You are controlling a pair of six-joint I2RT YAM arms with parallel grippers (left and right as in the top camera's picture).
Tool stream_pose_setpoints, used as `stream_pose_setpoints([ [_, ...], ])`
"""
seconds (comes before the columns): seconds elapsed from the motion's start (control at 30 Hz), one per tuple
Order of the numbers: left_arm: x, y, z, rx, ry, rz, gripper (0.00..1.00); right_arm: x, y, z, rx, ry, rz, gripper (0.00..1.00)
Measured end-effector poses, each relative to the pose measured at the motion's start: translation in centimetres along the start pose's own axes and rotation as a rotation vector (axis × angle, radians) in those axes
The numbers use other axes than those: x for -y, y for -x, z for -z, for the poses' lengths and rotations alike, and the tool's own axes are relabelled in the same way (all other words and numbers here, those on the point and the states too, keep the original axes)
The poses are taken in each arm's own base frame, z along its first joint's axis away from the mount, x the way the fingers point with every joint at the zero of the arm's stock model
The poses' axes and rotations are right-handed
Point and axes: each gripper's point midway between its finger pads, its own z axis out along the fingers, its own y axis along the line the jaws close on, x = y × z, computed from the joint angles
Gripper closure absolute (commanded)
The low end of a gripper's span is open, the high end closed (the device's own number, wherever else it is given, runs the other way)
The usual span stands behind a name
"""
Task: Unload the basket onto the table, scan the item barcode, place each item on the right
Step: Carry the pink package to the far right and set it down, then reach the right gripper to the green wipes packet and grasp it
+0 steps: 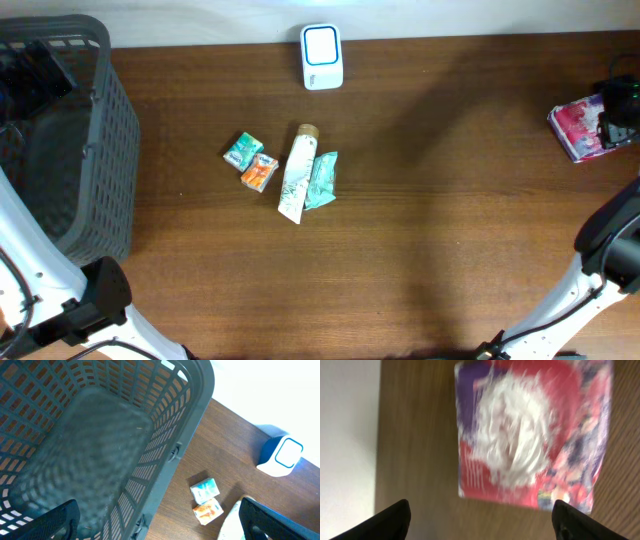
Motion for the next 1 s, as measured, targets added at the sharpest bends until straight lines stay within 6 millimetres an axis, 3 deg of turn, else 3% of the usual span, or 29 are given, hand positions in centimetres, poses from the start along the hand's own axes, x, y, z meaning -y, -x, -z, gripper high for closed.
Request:
stream_pose_setpoints([
  [0.07, 0.0, 0.0, 0.0, 0.0, 0.0, 0.0, 0.01, -1.2, -2.4, -0.3, -0.063, 0.016, 0.106, 0.15],
  [0.2, 0.0, 0.0, 0.0, 0.0, 0.0, 0.0, 0.01, -6.6, -10.8, -0.4, -0.276, 0.198, 0.412, 0.15],
  [0.23, 0.0, 0.0, 0.0, 0.0, 0.0, 0.0, 0.01, -8.2, -14.0, 0.0, -0.355, 0.26, 0.485, 0.14],
  [0.27, 0.0, 0.0, 0.0, 0.0, 0.0, 0.0, 0.01, -8.9, -15.7, 0.2, -0.396, 0.287, 0.518, 0.12],
  [0.3, 0.0, 0.0, 0.0, 0.0, 0.0, 0.0, 0.01, -10.3, -19.8, 0.9, -0.488, 0.345, 0.592, 0.11],
  [0.5, 0.0, 0.0, 0.0, 0.0, 0.0, 0.0, 0.01, -9.2, -33.9, 3.8, -0.801, 0.295, 0.873, 0.01],
  [0.67, 0.0, 0.0, 0.0, 0.0, 0.0, 0.0, 0.01, -8.7, -44.4, 5.2, -0.847, 0.228, 1.207, 0.01],
  [0.8, 0.0, 0.0, 0.0, 0.0, 0.0, 0.0, 0.01, -9.1, -49.1, 5.9, -0.834, 0.261, 1.338, 0.01],
  [1.0, 0.0, 0.0, 0.0, 0.0, 0.0, 0.0, 0.01, -8.5, -51.8, 4.1, -0.808, 0.258, 1.294, 0.01],
])
